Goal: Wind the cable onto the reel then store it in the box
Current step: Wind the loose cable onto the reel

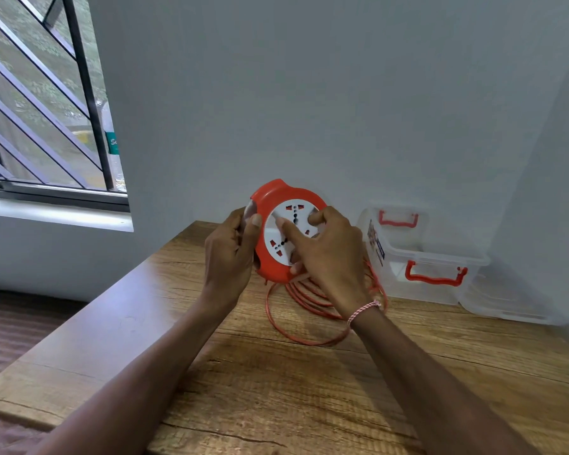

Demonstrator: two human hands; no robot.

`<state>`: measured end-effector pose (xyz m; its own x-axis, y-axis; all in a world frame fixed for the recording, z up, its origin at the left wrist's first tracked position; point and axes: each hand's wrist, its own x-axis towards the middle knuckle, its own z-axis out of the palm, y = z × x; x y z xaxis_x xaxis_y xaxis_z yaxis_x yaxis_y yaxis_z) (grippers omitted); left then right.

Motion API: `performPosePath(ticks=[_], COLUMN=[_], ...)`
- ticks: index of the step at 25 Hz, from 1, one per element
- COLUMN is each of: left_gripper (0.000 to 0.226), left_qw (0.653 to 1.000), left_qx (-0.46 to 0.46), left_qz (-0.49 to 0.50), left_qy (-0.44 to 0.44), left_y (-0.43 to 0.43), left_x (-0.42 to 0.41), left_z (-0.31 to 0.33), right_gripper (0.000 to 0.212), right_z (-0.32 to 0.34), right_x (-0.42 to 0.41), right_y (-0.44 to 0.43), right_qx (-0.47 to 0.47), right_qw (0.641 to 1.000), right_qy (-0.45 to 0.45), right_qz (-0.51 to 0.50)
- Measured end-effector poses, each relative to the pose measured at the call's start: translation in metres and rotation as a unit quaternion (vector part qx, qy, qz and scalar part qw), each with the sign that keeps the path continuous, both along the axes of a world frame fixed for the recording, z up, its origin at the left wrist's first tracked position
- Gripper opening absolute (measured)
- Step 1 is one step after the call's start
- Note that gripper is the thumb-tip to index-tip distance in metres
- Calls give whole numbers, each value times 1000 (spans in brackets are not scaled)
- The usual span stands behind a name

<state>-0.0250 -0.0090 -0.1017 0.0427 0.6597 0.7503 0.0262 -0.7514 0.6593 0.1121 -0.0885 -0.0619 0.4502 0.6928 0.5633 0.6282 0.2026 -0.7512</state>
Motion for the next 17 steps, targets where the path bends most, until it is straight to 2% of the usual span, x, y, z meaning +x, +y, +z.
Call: performPosePath(ticks=[1,3,4,6,9,10,12,14,17], left_gripper=[21,30,35,41,44,44,45,46,40], left_qw=[1000,993,989,987,991,992,992,993,994], left_qx=[-27,-97,-122,-139,-115,-107,-100,-91,-70], left_qz=[-11,-51,-69,-79,-68,-67,-75,-80,-71], left_qy=[-9,-32,-38,-32,-7,-2,0,11,33], left_y=[1,4,5,8,5,4,1,0,-2], left_x=[0,-2,-3,-6,-5,-5,-5,-5,-5], left_z=[1,2,2,1,1,2,3,3,3], right_gripper=[53,46,45,47,83,91,91,82,67], right_z=[2,3,4,6,2,2,3,6,6], right_x=[2,11,17,27,37,38,39,38,31], right_y=[-2,-6,-7,-6,-4,-5,-6,-6,-6], right_qx=[11,55,82,93,22,13,17,15,51], right_qw=[1000,987,969,912,815,795,783,792,828], right_qy=[-8,-147,-231,-396,-569,-595,-614,-604,-548], right_qz=[4,-27,-42,-62,-110,-112,-94,-85,-109])
